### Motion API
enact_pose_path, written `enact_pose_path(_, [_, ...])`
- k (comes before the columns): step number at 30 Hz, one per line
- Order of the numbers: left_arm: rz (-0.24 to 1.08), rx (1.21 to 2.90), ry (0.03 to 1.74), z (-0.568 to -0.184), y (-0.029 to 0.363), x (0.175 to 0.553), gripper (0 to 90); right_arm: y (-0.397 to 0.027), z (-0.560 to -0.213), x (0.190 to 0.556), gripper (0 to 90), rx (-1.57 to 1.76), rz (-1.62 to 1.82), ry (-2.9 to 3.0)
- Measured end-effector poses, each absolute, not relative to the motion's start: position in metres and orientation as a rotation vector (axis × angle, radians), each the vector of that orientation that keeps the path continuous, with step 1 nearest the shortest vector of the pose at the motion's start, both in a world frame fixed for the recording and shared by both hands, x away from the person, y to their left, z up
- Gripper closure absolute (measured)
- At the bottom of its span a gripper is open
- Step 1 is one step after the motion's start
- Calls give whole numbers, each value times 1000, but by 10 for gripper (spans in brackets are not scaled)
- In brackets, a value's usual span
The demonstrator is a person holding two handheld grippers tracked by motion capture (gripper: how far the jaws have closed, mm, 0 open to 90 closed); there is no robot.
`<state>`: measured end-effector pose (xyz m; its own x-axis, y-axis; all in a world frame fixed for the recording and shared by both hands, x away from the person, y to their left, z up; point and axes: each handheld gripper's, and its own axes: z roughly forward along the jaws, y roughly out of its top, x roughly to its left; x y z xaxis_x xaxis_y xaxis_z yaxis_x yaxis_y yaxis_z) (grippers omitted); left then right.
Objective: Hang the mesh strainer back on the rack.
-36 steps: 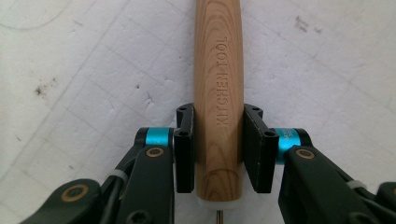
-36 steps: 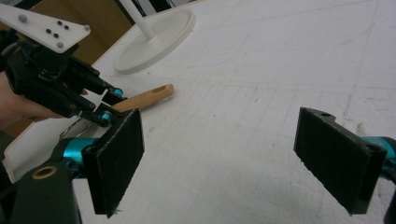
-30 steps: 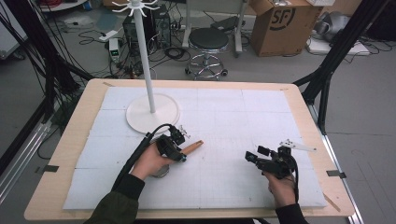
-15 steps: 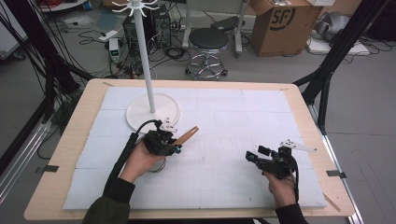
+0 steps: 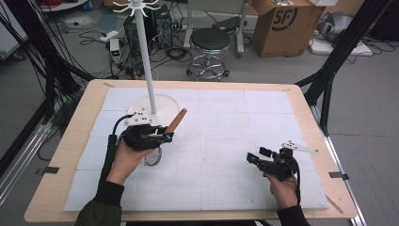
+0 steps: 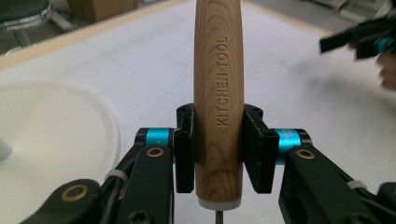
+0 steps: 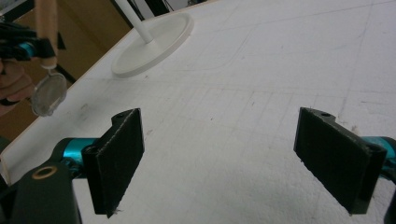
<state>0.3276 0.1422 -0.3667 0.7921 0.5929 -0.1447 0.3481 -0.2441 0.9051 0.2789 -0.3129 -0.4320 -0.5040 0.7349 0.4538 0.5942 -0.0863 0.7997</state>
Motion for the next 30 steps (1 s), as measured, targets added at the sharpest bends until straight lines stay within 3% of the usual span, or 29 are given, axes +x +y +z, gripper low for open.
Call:
enact_pose_path(18, [287, 1431, 747, -313, 198, 336, 685, -311, -433, 279, 141, 1465, 1707, 2052])
enact_pose_path(30, [301, 1256, 742, -273, 223, 356, 684, -311, -436, 284, 141, 1446, 1716, 2083])
